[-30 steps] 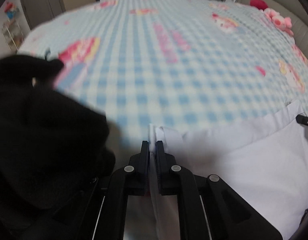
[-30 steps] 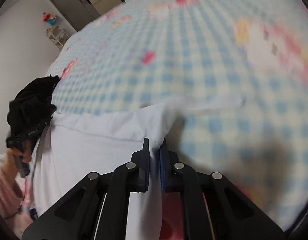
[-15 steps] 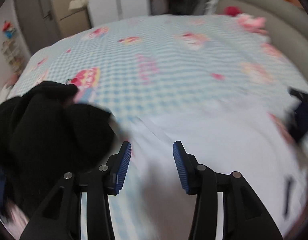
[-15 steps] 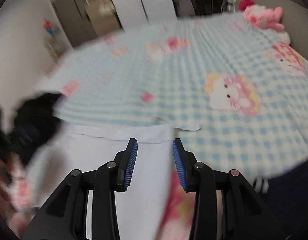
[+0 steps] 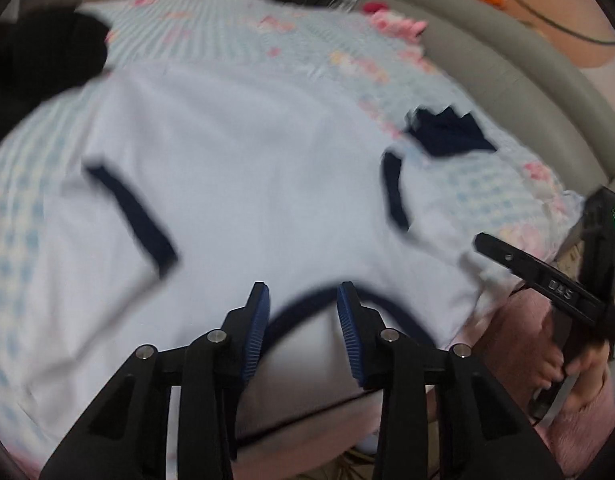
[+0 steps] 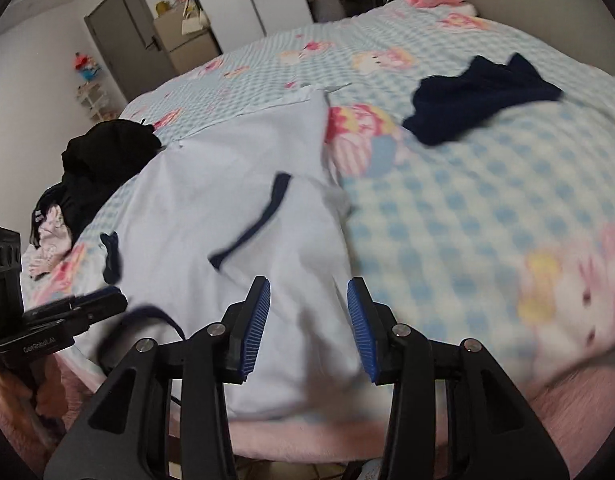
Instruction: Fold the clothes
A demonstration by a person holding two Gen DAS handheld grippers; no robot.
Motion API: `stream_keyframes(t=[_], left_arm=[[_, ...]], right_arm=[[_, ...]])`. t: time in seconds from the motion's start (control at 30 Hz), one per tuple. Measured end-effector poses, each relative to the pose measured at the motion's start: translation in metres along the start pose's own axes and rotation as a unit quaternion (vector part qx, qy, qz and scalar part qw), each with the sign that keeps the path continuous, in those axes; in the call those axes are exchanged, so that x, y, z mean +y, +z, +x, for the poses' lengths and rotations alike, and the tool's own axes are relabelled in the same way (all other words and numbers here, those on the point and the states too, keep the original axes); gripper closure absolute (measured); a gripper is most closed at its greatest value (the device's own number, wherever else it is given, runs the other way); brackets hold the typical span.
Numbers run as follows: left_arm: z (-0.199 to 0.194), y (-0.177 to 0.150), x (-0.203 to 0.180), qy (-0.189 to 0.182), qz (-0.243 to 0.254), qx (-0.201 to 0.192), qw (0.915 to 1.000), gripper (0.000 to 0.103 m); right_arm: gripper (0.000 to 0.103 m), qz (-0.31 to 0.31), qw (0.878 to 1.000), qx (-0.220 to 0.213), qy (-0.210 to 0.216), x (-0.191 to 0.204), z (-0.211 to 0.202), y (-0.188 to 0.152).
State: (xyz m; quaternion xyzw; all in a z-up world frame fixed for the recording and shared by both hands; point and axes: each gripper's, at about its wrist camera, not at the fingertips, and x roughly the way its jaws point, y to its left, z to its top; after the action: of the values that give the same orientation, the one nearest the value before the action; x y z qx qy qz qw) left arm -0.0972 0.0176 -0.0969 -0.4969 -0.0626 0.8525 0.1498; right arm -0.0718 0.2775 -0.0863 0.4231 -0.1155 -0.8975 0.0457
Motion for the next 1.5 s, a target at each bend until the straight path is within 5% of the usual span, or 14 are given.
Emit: stream_keyframes(t=[0.1,0.27,0.43,0.53,0.67,0.9,1.1,1.23,1.33,1.5], left_arm=[[0.004,-0.014,-0.005,0.037,0.008,0.022,0.9990,0.071],[0.000,-0.033,0.013,0.004,-0.025,0.026,0.9993,0.071],[-0.025,-0.052,0.036,-0.042,-0.078,-0.019,0.9959,0.069],[-0.041,-0.057,0.059,-0.062,-0.123,-0.053,0.9891,0.067],[-0.047,-0.067,0.090,-0.041,-0.191,-0.076,0.9778,0.069],[-0.045,-0.077,0.120,-0.067,-0.270,-0.097,0.9557,0.067],[-0.066,-0.079,0.142,-0.098,-0.303,-0.154,0.9354,0.067],[-0.080,-0.076,0.161,-0.062,-0.309,-0.180,0.9319,0.067],[-0.088,-0.083,0.185,-0.052,-0.340,-0.182,0.9212,0.067],[-0.072,-0.092,0.188,-0.086,-0.356,-0.149,0.9184,0.064]], right_arm=[[0.062,0.009,0.998,0.058,-0.026,-0.007,0.022,-0.021],[0.061,0.001,0.997,0.067,-0.043,-0.013,0.022,-0.035],[0.060,0.015,0.996,0.070,-0.045,-0.017,0.015,-0.040],[0.060,0.023,0.998,0.054,-0.008,-0.015,0.002,-0.043],[0.055,0.039,0.997,0.044,0.043,-0.010,-0.001,-0.043],[0.056,0.069,0.997,0.040,-0.021,-0.024,0.007,-0.038],[0.055,0.094,0.994,0.037,0.041,-0.028,0.005,-0.039],[0.055,0.074,0.995,0.044,0.046,-0.017,0.010,-0.040],[0.055,0.062,0.997,0.036,-0.013,-0.016,0.011,-0.039],[0.055,0.117,0.991,0.030,0.054,-0.030,0.009,-0.036]])
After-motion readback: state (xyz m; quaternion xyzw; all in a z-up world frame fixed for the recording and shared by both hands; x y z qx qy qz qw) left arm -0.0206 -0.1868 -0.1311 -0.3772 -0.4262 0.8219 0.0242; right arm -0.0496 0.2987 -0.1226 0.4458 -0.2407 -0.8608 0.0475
